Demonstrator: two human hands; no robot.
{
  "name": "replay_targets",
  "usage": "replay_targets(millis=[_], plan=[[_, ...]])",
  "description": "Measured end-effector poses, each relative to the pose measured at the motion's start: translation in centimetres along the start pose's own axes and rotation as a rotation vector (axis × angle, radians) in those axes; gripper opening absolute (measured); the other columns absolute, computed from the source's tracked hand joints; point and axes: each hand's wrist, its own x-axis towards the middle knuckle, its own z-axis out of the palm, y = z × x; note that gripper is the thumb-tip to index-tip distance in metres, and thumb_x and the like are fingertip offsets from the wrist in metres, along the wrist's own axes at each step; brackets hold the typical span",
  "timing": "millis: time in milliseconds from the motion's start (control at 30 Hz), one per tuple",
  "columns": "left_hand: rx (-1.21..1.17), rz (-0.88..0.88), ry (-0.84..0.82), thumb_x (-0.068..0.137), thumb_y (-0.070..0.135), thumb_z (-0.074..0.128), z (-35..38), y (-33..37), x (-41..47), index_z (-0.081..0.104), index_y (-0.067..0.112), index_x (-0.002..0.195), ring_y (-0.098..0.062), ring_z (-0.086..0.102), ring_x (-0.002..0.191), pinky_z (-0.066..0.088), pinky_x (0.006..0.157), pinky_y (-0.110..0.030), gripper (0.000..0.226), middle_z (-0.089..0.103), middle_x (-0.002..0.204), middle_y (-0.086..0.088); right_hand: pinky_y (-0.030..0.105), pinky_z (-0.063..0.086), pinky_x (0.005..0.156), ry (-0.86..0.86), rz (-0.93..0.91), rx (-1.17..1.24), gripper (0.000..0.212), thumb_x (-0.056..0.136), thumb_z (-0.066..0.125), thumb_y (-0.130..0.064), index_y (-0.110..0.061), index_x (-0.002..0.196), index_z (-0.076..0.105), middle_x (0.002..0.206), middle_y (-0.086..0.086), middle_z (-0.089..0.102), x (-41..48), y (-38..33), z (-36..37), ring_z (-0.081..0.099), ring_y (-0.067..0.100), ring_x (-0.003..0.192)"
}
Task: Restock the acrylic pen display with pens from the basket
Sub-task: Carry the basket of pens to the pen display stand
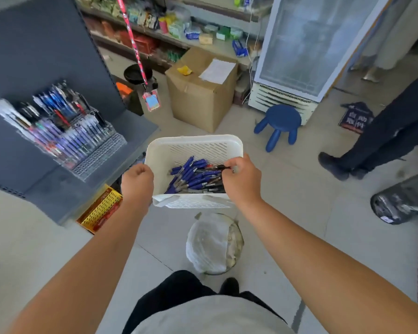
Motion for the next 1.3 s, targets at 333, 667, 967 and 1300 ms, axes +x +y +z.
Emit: replay_targets(millis=[333, 667, 967, 1300], plan=[[-0.055, -0.056, 0.143, 0.094, 0.007, 0.038, -6.2, 0.6, 8.7, 0.056, 0.015, 0.081, -0.017, 0.04, 0.065, 0.055, 0.063, -0.038, 0.024, 0.047, 0.073, -0.002, 0.011, 0.034, 0.058, -0.141, -0.131, -0.093, 0.011, 0.09, 0.06, -0.013, -0.014, 0.086, 0.07, 0.102, -0.001, 0.062, 6.6, -6.4, 11.5, 0.055, 0.013, 0.08], [-0.069, -0.162, 0.257, 0.089, 0.001, 0.033, -11.4, -3.0, 15.3, 0.062, 0.023, 0.084, -0.024, 0.049, 0.07, 0.039, 0.055, -0.025, 0.036, 0.057, 0.082, -0.005, 0.007, 0.04, 0.056, -0.258, -0.173, -0.088, 0.012, 0.095, 0.057, -0.022, -0.018, 0.091, 0.067, 0.101, 0.001, 0.065, 9.8, -10.8, 22.1, 0.057, 0.014, 0.083], [-0.066, -0.288, 0.33, 0.09, -0.004, 0.031, -12.2, -7.0, 15.5, 0.055, 0.016, 0.092, -0.019, 0.047, 0.07, 0.034, 0.045, -0.02, 0.031, 0.051, 0.087, -0.006, 0.025, 0.037, 0.069, -0.488, -0.226, -0.169, 0.014, 0.093, 0.056, -0.02, -0.018, 0.088, 0.068, 0.092, -0.004, 0.065, 11.8, -11.4, 29.1, 0.056, 0.017, 0.085], [-0.155, -0.468, 0.64, 0.091, 0.004, 0.04, -2.7, -13.6, 18.6, 0.059, 0.016, 0.084, -0.017, 0.053, 0.068, 0.039, 0.051, -0.023, 0.024, 0.058, 0.079, -0.003, 0.027, 0.037, 0.067, -0.712, -0.281, -0.172, 0.015, 0.093, 0.053, -0.02, -0.023, 0.086, 0.066, 0.1, 0.003, 0.072, 17.1, -3.6, 37.1, 0.064, 0.026, 0.092]])
